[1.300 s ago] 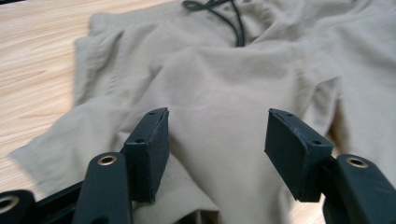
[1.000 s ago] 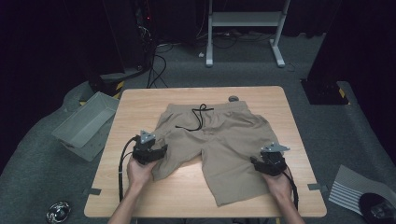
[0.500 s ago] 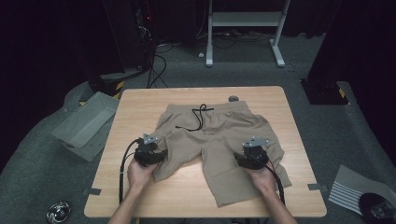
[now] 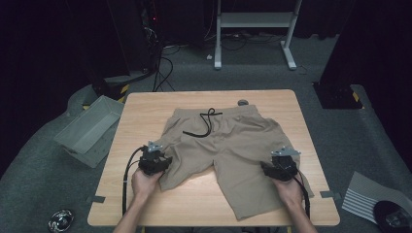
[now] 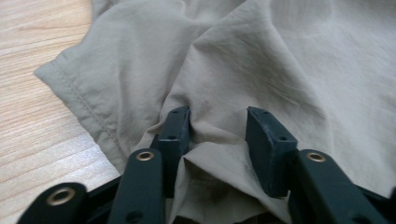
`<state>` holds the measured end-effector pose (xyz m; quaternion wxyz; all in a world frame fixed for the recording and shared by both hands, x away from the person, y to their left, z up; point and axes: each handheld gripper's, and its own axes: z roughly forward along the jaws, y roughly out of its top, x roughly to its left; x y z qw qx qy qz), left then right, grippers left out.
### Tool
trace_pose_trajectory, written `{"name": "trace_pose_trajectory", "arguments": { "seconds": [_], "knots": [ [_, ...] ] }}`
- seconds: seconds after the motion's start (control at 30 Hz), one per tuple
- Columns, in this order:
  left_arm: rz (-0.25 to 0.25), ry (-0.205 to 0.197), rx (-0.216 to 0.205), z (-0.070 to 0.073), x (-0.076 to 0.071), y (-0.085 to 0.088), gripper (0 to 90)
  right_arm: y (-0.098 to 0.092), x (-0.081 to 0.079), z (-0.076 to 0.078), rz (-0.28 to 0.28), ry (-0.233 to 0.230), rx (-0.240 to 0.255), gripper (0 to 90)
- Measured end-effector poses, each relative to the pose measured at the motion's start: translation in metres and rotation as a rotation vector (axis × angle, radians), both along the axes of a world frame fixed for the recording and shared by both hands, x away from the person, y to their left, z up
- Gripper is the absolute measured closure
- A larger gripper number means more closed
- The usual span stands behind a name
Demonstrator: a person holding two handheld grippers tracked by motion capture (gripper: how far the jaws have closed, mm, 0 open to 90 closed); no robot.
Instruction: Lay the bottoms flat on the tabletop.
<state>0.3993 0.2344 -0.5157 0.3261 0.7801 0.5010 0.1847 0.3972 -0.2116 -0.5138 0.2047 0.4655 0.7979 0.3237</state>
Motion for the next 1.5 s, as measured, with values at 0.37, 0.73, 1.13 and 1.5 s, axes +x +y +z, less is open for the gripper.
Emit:
{"name": "trace_pose_trajectory", "arguments": {
  "seconds": [0.37,0.73,1.13,1.5],
  "knots": [
    [-0.095,0.019,-0.002,0.001,-0.008,-0.007,73.1,0.12,0.004,0.01,0.28,-0.049,0.053,47.1],
    [-0.015,-0.045,-0.064,0.01,-0.014,0.01,50.2,0.141,0.016,-0.009,0.38,0.007,0.012,81.9],
    [0.064,-0.078,-0.104,0.025,-0.004,0.029,43.7,0.111,0.009,-0.005,0.326,0.008,-0.002,69.0],
    [0.042,-0.004,-0.044,0.004,0.012,0.023,75.6,0.169,0.001,0.005,0.435,-0.026,0.075,57.8]
  ]
}}
